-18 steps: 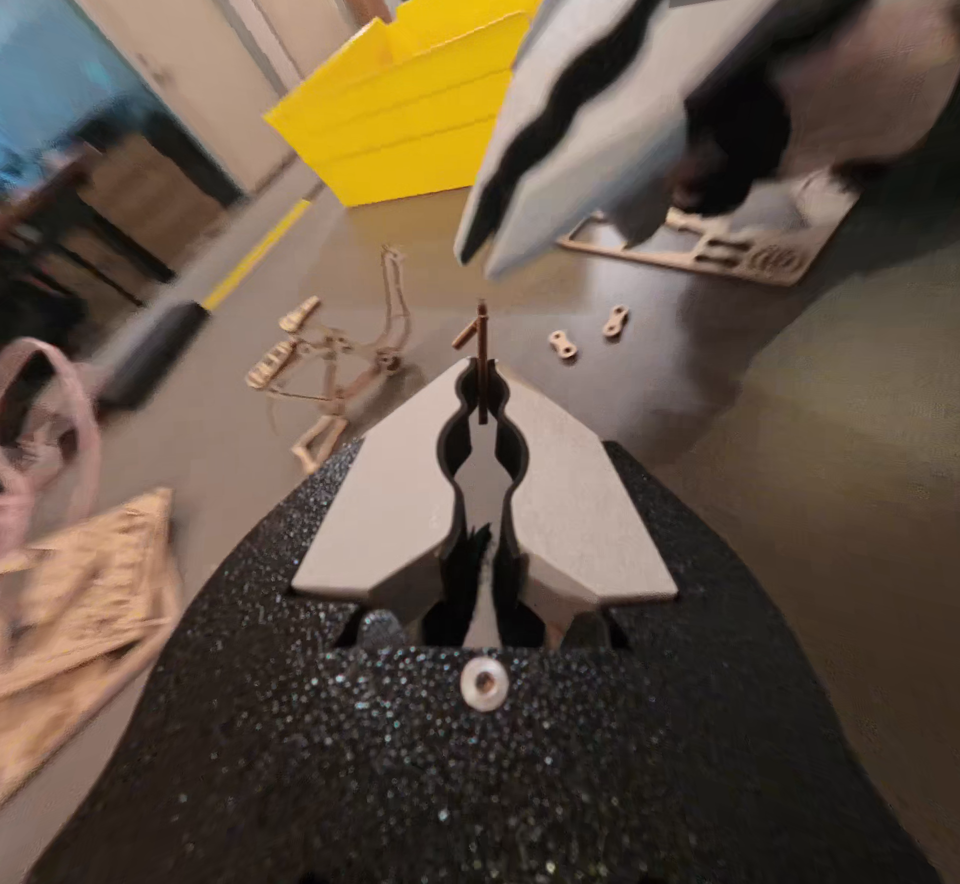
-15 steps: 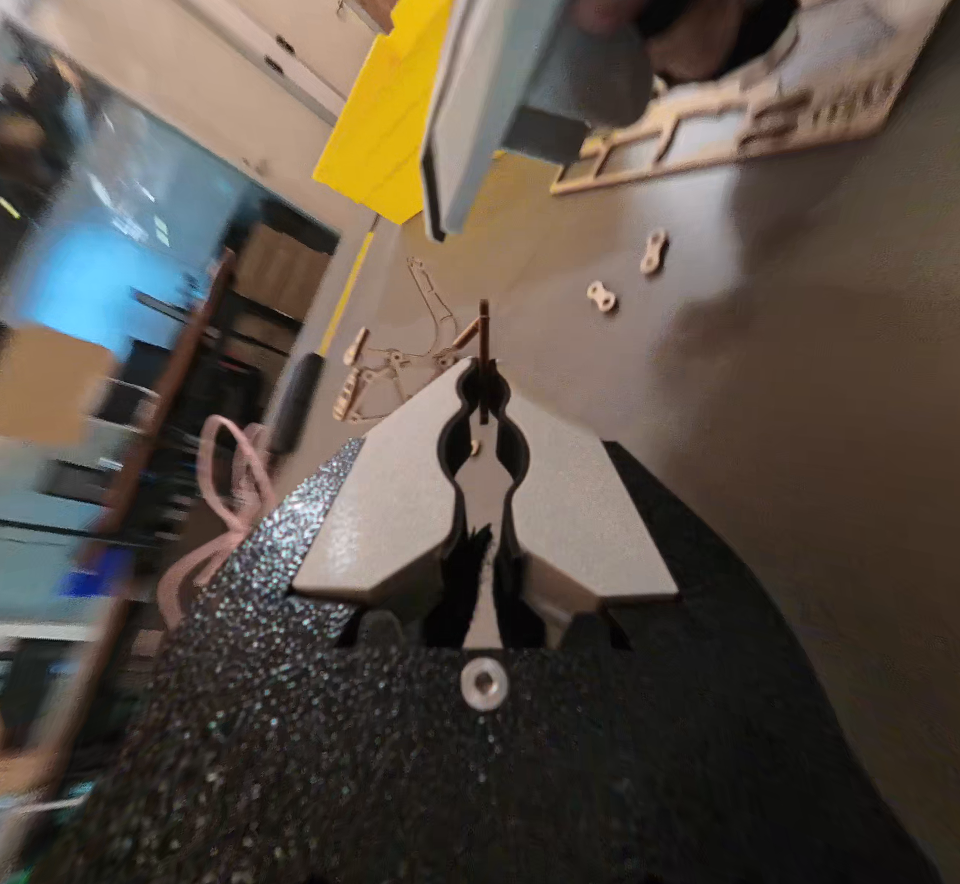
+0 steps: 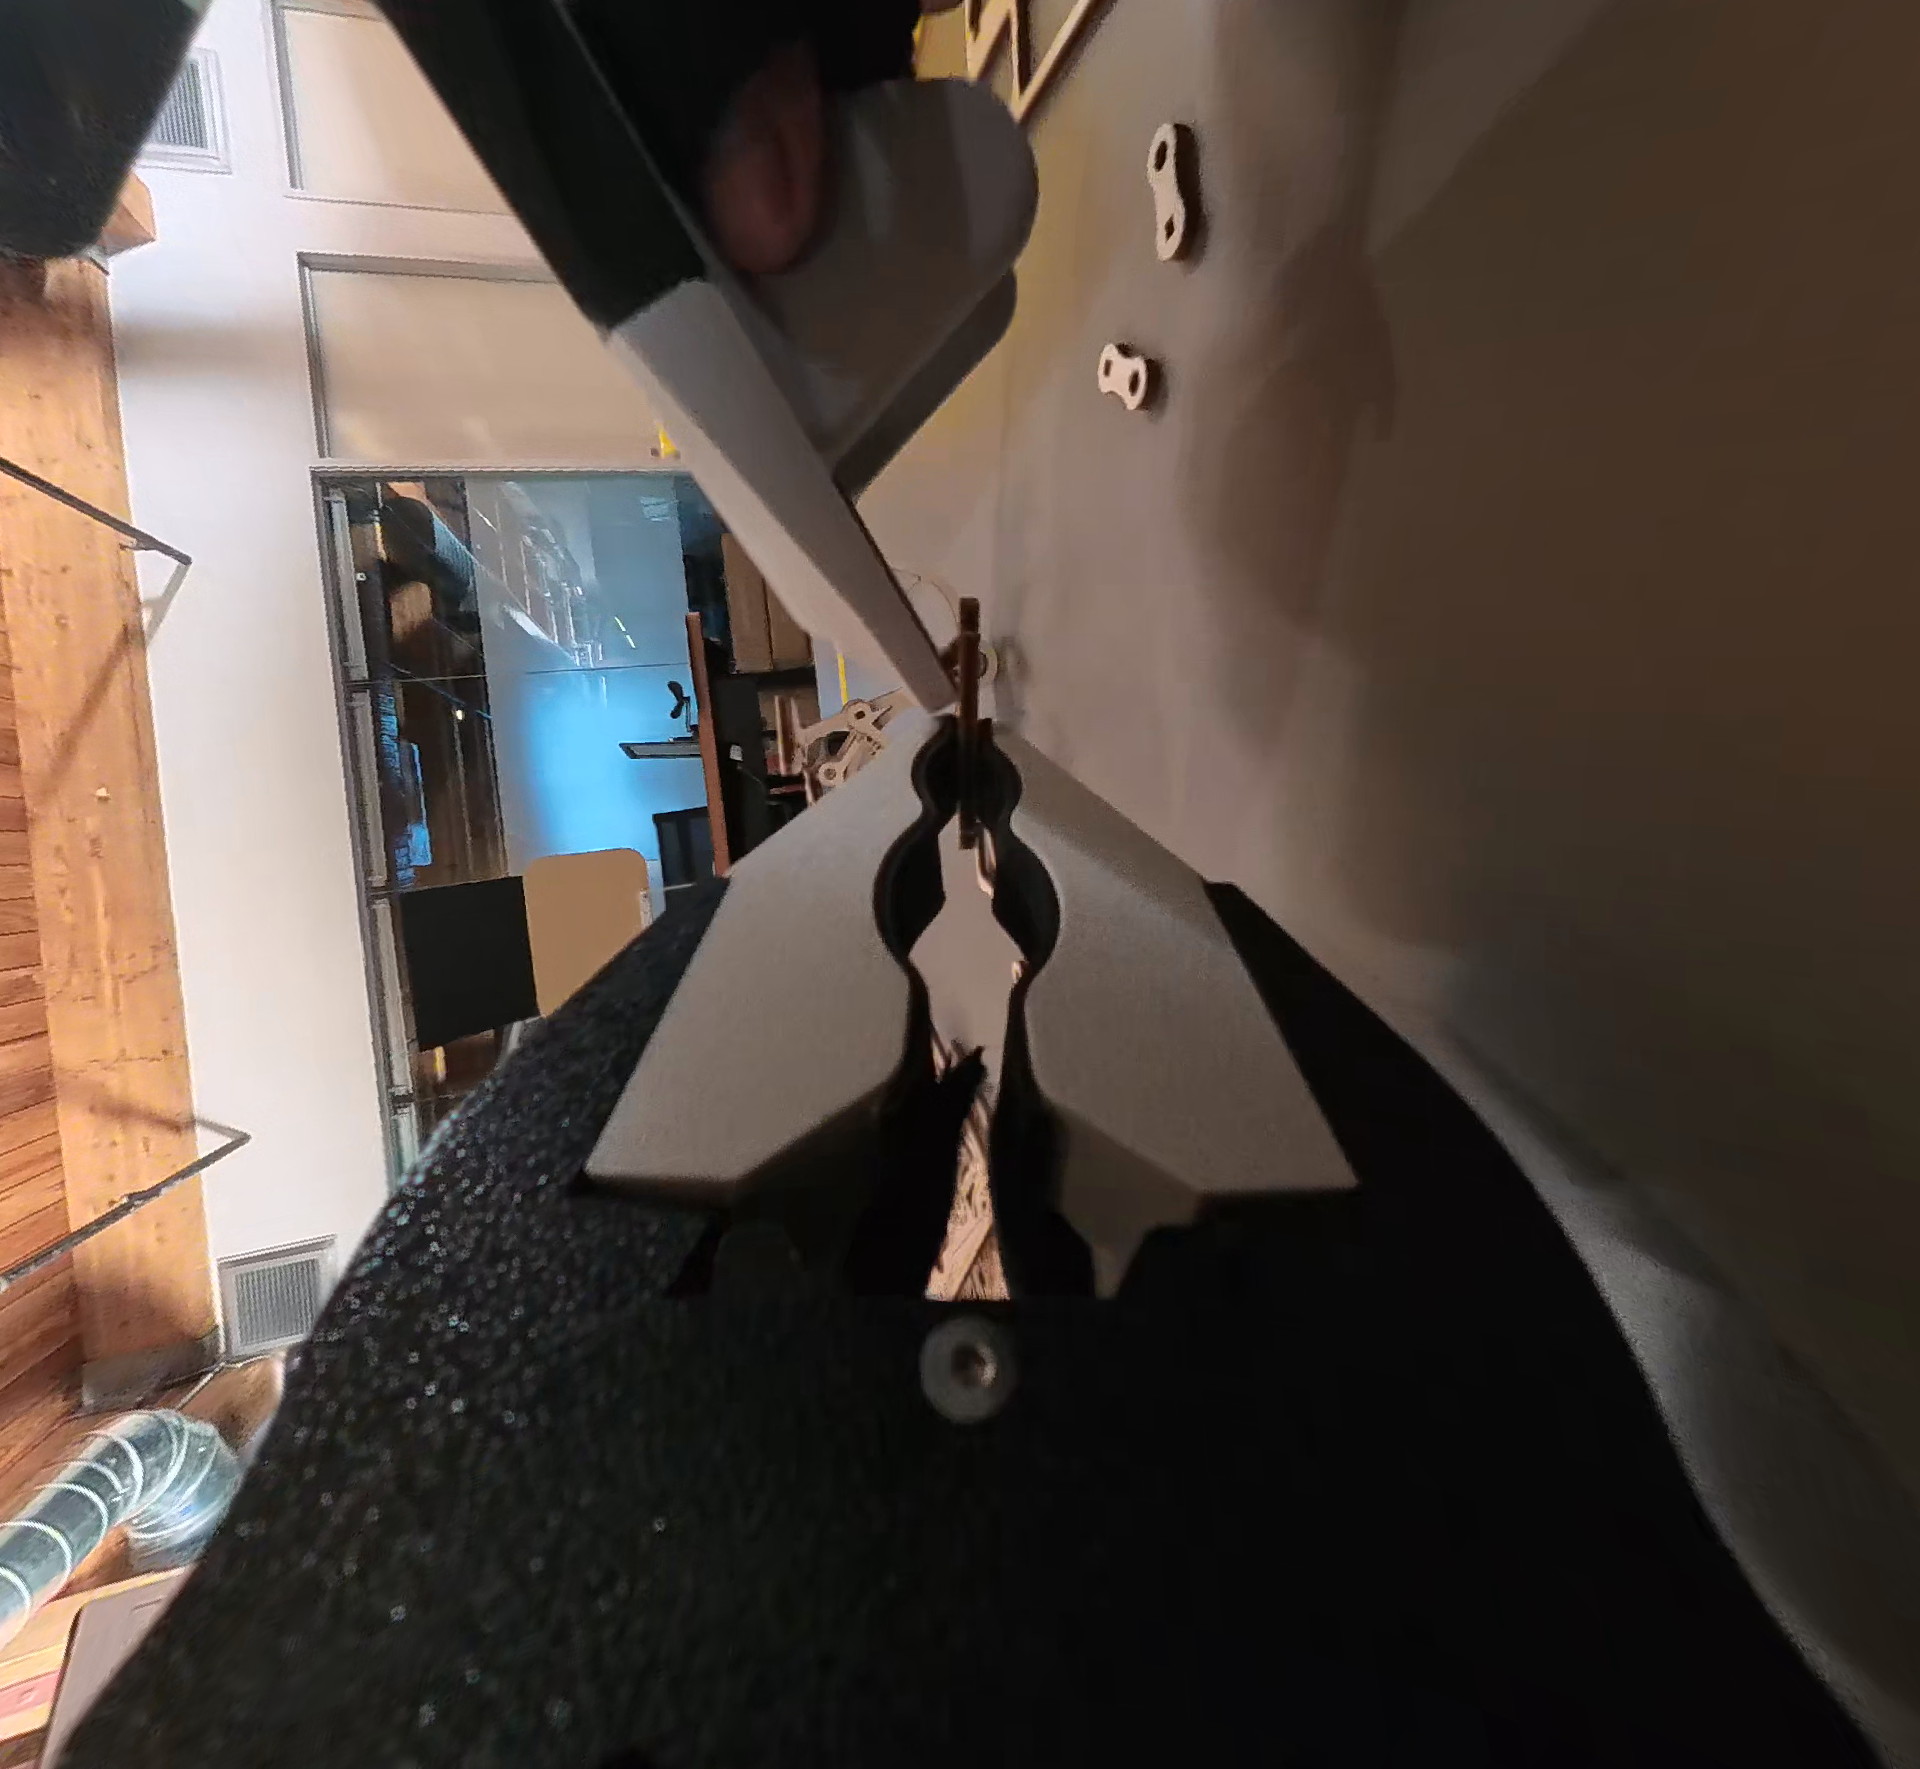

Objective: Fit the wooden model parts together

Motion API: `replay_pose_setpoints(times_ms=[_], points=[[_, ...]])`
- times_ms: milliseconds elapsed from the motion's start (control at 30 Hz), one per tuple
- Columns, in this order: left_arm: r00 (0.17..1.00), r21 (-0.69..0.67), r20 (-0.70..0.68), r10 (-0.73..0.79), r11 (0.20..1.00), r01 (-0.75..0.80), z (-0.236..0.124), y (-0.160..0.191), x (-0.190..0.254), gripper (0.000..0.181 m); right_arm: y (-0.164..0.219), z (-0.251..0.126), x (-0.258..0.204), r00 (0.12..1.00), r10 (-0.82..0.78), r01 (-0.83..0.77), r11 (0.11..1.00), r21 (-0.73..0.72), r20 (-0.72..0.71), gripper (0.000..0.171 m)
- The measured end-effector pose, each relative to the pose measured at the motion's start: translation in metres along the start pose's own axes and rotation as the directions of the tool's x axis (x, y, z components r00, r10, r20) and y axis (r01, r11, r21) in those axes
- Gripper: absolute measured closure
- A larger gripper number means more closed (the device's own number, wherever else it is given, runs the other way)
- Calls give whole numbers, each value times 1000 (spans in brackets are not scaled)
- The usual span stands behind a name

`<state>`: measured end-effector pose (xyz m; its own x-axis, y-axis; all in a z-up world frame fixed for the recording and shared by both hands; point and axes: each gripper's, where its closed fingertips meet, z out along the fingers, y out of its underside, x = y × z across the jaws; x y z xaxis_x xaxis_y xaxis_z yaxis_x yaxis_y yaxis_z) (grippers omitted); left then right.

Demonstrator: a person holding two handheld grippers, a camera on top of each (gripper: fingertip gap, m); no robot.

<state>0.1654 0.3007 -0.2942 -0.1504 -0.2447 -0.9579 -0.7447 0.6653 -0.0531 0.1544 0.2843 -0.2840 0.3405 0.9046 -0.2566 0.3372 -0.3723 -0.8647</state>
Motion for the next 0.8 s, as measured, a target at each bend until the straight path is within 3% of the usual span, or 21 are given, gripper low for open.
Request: replay_pose_setpoints(times_ms=[200,467,633,700,767,800], points=[[998,-14,10,-69,997,69,0,5,-4,181,-9,-2,3,998,-45,49,996,77,-51,167],[966,18,26,-259,966,258,-3,6,-16,181,-28,-13,2,999,47,-45,961,272,-2,168],[976,12,40,-215,977,214,-6,7,-16,181,-29,-12,2,941,273,-325,893,310,200,168],[989,49,-44,-140,989,142,-5,-2,2,181,-40,-22,7,883,353,-453,813,366,308,168],[998,3,-53,-13,1000,14,-3,-6,17,181,-43,-29,17,901,344,-426,816,390,263,167],[997,14,-49,-62,998,62,-4,-8,15,181,-37,-27,19,934,308,-353,865,356,178,168]])
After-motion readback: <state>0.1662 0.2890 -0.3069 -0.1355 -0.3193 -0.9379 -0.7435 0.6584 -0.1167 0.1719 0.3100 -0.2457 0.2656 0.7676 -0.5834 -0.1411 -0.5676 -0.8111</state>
